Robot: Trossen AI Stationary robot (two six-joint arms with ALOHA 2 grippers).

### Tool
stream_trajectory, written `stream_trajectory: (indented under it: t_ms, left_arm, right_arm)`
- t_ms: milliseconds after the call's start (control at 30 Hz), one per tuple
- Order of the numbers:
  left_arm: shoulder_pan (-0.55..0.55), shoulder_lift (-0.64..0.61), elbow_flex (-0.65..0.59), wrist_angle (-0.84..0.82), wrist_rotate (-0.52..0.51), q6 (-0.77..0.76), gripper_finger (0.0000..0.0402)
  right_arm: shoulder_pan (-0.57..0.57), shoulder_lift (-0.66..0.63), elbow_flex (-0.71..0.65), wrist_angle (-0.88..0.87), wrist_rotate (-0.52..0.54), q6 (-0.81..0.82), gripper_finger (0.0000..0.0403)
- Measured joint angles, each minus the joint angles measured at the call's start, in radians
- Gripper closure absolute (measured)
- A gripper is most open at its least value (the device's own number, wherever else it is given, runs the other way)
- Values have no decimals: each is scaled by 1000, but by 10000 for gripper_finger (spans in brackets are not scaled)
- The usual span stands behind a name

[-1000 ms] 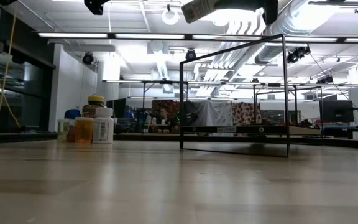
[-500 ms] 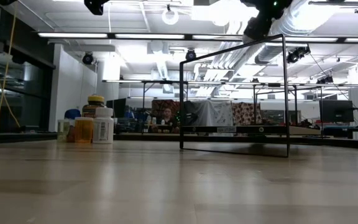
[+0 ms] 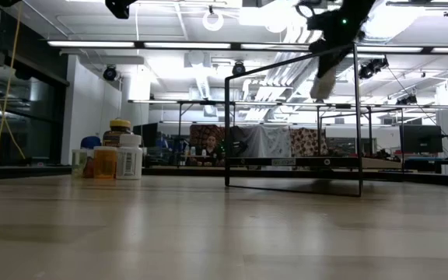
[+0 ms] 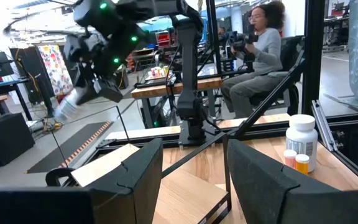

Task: Pick and place medicine bottles onto shelf by color
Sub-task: Put the bottom white medicine bottle on the shelf

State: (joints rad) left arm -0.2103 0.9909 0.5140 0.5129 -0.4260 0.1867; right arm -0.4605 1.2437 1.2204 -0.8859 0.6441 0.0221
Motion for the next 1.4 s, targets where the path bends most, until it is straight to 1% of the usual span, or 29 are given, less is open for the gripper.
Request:
stream_trajectory:
  t_ms: [100, 167, 233, 400, 567, 600, 667, 933, 1033, 1133, 1400]
  left_arm:
    - [0, 0, 0, 0, 0, 0, 232]
    - [0, 0, 0, 0, 0, 0, 232]
    - [0, 0, 0, 0, 0, 0, 232]
    - [0, 0, 0, 0, 0, 0, 231]
    - [0, 0, 0, 0, 0, 0, 231]
    - [0, 0, 0, 0, 0, 0, 231]
    - [0, 0, 0, 0, 0, 0, 231]
    - [0, 0, 0, 0, 0, 0, 231]
    - [0, 0, 0, -1, 0, 0, 231]
    - [0, 0, 0, 0, 0, 0, 231]
    - [0, 0, 0, 0, 0, -1, 232]
  right_arm:
    - [-74, 43, 41, -129, -139, 80, 230]
    - [-115, 73, 47, -172, -194, 98, 230]
    - [-151, 109, 46, -203, -221, 102, 230]
    - [-220, 200, 46, -165, -246, 120, 230]
    - [-269, 267, 46, -104, -421, 121, 230]
    - [-277, 277, 46, -96, -441, 126, 230]
    - [-293, 294, 46, -92, -459, 141, 230]
    - [-362, 336, 46, -80, -461, 198, 230]
    - [-384, 344, 46, -79, -495, 214, 230]
    - [-391, 350, 46, -79, -525, 214, 230]
    - [-391, 350, 46, -52, -533, 206, 228]
